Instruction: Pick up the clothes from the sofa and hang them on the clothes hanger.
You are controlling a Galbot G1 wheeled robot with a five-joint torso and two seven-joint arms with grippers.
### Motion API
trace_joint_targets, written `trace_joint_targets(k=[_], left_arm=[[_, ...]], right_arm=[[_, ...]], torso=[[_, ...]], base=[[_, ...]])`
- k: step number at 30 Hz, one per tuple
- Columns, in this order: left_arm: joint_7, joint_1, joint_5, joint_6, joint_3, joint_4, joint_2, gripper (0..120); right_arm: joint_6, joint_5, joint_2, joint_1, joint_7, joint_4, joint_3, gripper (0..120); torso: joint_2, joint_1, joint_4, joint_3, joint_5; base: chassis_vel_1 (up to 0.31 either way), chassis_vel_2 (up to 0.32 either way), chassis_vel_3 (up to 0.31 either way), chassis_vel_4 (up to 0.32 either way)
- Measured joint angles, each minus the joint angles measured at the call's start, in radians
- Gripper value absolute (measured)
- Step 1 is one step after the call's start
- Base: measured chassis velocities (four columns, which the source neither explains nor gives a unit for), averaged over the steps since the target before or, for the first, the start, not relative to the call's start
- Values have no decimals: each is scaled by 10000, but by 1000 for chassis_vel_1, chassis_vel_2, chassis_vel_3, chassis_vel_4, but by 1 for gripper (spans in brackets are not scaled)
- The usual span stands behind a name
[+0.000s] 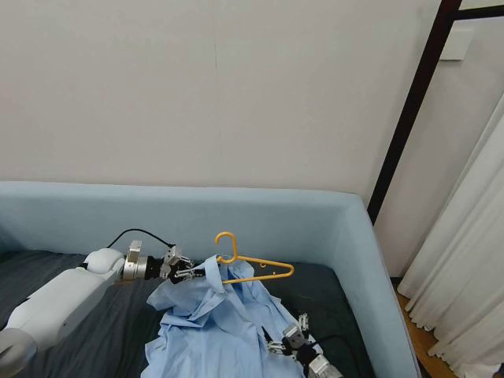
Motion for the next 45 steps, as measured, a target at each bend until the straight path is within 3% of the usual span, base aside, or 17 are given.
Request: trace_joint_targets(k=[5, 9, 28, 45], left_arm=[[-51, 76, 14, 0, -48, -32, 24, 7], [-128, 92, 8, 0, -49, -86, 18, 7], [-180, 247, -27, 14, -41, -454, 215, 7], [-152, 369, -18, 35, -79, -579, 292, 7]], right_arm=[[51, 2055, 436, 471, -528, -369, -269, 100], [-180, 2551, 812, 781, -530, -1126, -264, 100], [-527, 4510, 935, 1755, -2149, -3017, -1055, 99], [-652, 5242, 1651, 2237, -2642, -4821, -320, 98]], torso=[[0, 0, -3, 0, -1], [0, 0, 0, 0, -1], [-1, 0, -2, 0, 1], [-1, 0, -2, 0, 1]], base=[[0, 0, 0, 0], [0, 0, 0, 0], [0, 0, 0, 0], [0, 0, 0, 0]])
